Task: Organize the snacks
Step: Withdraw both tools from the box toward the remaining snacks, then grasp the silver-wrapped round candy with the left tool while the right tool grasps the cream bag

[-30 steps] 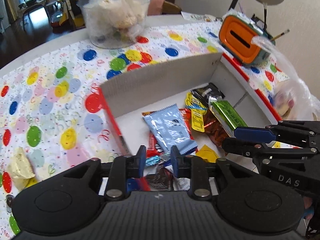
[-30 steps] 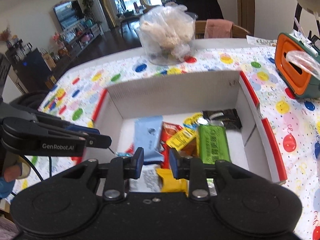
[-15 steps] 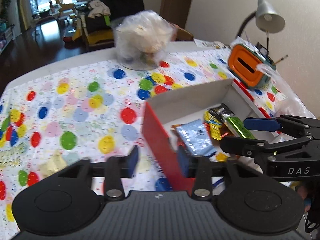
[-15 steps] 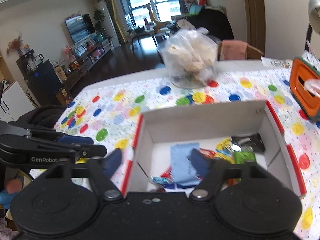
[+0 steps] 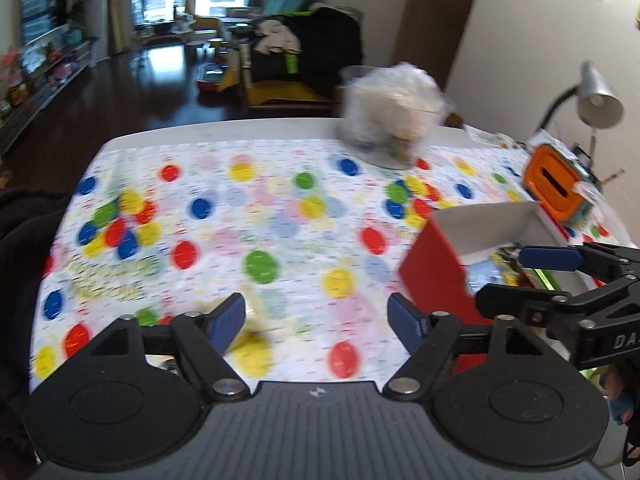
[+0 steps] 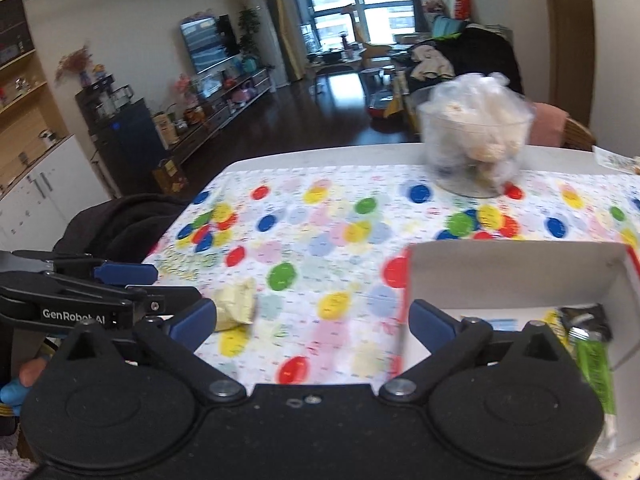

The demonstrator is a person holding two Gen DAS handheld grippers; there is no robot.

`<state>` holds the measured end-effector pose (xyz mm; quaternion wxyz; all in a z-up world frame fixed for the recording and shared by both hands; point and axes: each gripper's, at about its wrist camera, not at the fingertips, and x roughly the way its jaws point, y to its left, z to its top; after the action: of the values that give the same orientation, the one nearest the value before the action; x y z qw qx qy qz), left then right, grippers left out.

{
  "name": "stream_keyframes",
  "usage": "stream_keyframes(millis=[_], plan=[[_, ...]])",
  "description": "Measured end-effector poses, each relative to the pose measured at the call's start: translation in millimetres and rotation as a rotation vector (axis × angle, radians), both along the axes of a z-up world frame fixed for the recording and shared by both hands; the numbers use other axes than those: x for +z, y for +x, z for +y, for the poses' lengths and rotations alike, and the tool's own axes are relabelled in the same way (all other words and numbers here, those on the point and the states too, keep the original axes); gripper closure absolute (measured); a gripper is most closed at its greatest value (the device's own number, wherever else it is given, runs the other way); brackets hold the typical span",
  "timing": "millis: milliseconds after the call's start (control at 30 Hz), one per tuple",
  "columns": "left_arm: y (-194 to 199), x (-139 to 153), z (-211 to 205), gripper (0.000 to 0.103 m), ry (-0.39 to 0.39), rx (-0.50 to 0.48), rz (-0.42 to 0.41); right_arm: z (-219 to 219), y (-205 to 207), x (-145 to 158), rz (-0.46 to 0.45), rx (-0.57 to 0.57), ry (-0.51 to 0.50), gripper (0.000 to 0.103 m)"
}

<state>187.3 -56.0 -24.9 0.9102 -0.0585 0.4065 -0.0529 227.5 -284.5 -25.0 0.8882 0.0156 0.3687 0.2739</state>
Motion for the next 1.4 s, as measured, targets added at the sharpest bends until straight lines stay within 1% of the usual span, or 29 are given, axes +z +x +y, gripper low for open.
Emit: stream_keyframes(millis=[133,233,400,500,700,800,900,967,1133,1200,1300,1400], plan=[[-9.0,-10.8,34.4,0.021,-0.009,0.046,0.014,30.4,3.3,-6.8,0.007,0.035,-0.016,0.000],[-13.7,-22.0,56.9,0.021,0.005,0.075,0.039,54.2,10.7,-16.3,0.031,0.053,-0.034,0.000],[-21.0,-44.0,89.8,0.021,0.019,0.097,0.077,95.7,25.2,-38.3,0.071,0.070,-0.078,0.000],[-23.0,-57.6,103.8,0.021,0.025,0.091,0.095,119.9,31.8,-52.1,0.097,0.088,-0.104,0.000],[-19.3,-84.4,119.3,0.021,0.040,0.072,0.132,160.5,43.8,-81.0,0.139,0.107,-0.174,0.000],[-13.4,-98.1,122.0,0.021,0.047,0.064,0.156,172.9,50.3,-93.9,0.159,0.104,-0.201,0.000],[-6.8,-108.7,121.3,0.021,0.046,0.036,0.170,182.1,57.7,-105.4,0.181,0.102,-0.223,0.001],[0.0,-115.7,118.4,0.021,0.059,0.006,0.191,187.7,63.6,-113.3,0.193,0.096,-0.239,0.001],[14.8,-127.0,115.2,0.021,0.072,-0.056,0.216,196.4,76.9,-127.0,0.217,0.086,-0.256,0.008],[18.9,-129.9,113.5,0.021,0.079,-0.090,0.215,199.9,80.1,-130.7,0.228,0.095,-0.260,0.016],[23.8,-134.3,110.3,0.021,0.097,-0.128,0.212,204.6,82.9,-135.9,0.242,0.109,-0.270,0.024],[27.5,-138.6,107.8,0.023,0.116,-0.149,0.213,206.7,84.3,-138.6,0.242,0.110,-0.282,0.028]])
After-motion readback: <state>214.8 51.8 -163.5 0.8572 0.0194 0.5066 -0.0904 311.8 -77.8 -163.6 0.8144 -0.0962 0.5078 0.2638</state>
